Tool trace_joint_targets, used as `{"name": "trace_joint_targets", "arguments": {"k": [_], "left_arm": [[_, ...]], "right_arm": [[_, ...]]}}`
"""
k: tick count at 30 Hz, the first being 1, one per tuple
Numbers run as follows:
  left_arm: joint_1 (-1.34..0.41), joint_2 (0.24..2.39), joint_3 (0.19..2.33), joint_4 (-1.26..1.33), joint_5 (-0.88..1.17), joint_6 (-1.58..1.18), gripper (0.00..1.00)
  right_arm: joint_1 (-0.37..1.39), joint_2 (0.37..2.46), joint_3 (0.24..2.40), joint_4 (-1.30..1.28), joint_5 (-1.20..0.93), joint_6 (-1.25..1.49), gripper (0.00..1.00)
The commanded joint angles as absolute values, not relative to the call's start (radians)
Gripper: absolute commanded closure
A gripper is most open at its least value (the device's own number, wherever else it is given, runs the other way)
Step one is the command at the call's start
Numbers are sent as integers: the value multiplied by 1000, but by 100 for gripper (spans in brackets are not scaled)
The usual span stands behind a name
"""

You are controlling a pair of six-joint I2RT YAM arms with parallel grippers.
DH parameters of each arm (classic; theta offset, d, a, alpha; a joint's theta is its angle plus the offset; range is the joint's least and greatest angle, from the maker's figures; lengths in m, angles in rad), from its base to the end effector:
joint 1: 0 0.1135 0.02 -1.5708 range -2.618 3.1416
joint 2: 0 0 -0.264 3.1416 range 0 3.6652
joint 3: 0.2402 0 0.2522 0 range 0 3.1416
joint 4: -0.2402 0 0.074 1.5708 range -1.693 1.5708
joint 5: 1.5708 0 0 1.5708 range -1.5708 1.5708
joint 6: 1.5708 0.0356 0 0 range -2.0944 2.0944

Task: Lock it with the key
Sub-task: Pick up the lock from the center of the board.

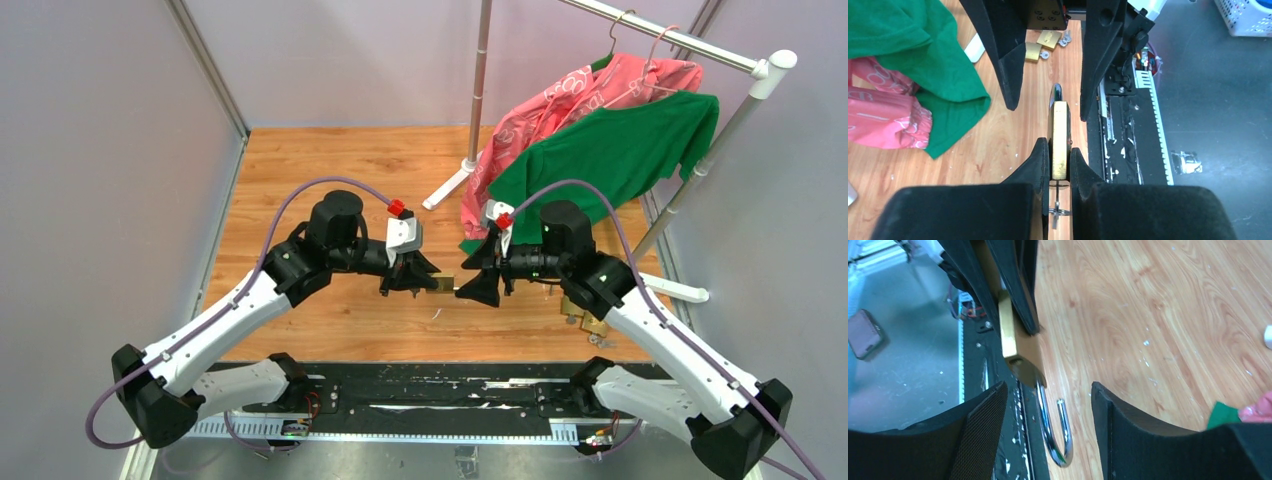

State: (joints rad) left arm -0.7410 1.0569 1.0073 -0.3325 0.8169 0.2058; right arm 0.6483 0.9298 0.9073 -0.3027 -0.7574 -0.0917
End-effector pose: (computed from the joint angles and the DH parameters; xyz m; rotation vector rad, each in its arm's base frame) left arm 0.1515 -0.1738 0.3545 1.3723 1.4497 -1.1420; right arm 0.1471 0.1421 0.3477 -1.1779 1.5549 1.0877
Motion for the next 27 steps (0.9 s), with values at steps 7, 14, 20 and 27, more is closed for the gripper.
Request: {"name": "trace_joint_targets", "arguments": {"k": [7,14,20,27], "left_arm": [[-735,1021,981,-189,852,100,100],[-735,1038,976,-163,866,75,100],[-735,1049,981,-162,867,61,100],[-735,1027,907,-10,795,-127,52]], "right_arm": [[700,961,817,-37,-872,65,38],[705,1019,811,-61,-911,57,53],[714,961,789,-23,-837,66,100],[713,849,759,82,-778,76,100]]}}
